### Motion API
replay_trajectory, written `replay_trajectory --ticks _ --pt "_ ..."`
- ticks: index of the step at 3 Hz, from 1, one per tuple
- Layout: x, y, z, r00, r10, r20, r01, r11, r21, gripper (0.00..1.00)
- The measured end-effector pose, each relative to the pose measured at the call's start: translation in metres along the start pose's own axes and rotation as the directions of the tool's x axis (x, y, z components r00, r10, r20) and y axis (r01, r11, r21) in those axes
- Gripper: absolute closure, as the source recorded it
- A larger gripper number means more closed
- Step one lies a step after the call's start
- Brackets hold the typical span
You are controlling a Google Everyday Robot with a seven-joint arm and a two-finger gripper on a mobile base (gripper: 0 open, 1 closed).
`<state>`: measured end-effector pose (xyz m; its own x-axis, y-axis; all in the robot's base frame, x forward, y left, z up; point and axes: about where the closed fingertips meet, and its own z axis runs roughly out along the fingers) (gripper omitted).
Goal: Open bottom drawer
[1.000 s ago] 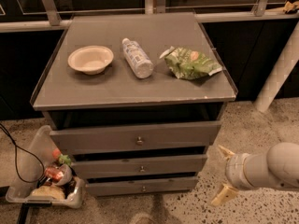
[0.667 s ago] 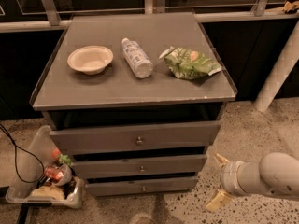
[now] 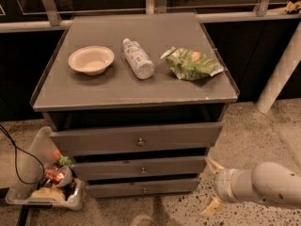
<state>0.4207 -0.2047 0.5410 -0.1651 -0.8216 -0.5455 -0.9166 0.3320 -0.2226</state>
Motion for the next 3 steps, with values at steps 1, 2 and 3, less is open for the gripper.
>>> replay_trajectory --ticks 1,2,3 --pt "0.007 0.013 0.035 0.997 -0.046 0.064 0.048 0.9984 -0.028 0.0" --pt "0.031 0.03 0.078 0.989 -0.066 0.131 0.073 0.9957 -0.056 0.0" --pt "0.05 0.042 0.118 0.979 -0.043 0.199 0.06 0.995 -0.079 0.0"
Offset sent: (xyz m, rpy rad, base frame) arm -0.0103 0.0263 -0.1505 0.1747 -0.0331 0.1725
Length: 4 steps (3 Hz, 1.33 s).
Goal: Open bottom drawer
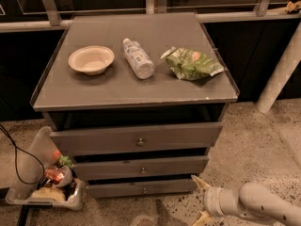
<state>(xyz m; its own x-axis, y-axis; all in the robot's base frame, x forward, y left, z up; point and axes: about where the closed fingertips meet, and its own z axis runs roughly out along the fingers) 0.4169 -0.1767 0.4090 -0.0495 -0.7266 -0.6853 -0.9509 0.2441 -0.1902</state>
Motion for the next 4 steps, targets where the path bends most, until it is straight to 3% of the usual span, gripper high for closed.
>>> replay_trajectory --ticks 2,4 --pt "0.002 0.001 0.011 1.0 0.004 -0.004 -0.004 0.9999 -0.01 0.0" --pt "0.042 -0.008 0.08 0.998 -0.012 -0.057 0.01 0.9995 -0.031 0.0"
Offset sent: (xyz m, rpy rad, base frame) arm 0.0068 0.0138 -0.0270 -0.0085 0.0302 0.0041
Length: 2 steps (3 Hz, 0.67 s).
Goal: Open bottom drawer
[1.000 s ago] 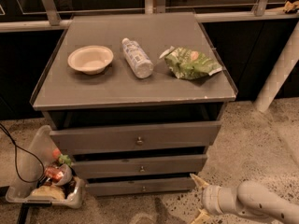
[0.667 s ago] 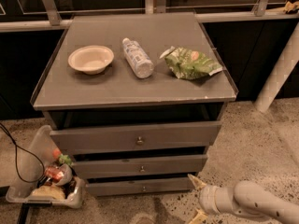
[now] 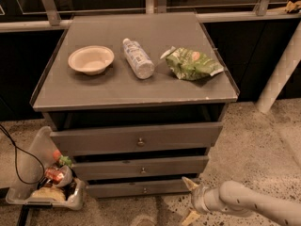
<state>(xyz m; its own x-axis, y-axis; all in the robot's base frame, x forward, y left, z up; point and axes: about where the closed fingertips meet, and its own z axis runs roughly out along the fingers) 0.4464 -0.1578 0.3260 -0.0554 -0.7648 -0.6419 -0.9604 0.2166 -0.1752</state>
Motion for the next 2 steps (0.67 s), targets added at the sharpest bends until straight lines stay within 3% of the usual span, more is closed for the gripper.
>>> replay_trajectory --ticks 2 --pt "0.033 -0.013 0.046 0.999 0.019 -0.03 -0.02 0.9997 -0.011 0.0"
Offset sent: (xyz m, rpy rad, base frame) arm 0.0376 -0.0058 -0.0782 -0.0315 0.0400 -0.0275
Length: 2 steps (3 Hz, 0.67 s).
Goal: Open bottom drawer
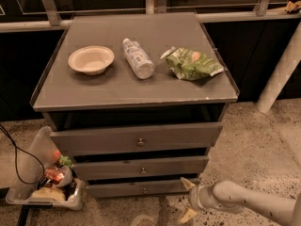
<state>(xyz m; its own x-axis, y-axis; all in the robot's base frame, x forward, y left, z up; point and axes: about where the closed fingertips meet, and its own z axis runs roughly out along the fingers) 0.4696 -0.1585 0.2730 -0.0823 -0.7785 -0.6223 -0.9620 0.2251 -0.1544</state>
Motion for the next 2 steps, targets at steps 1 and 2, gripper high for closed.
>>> replay_trajectory --ticks 1,2 --pt "0.01 -0.009 0.017 1.0 0.02 0.012 -0.02 0.9998 0.006 0.0" --pt "0.018 -0.019 0.034 0.998 0.05 0.034 -0.051 0.9987 0.01 0.0"
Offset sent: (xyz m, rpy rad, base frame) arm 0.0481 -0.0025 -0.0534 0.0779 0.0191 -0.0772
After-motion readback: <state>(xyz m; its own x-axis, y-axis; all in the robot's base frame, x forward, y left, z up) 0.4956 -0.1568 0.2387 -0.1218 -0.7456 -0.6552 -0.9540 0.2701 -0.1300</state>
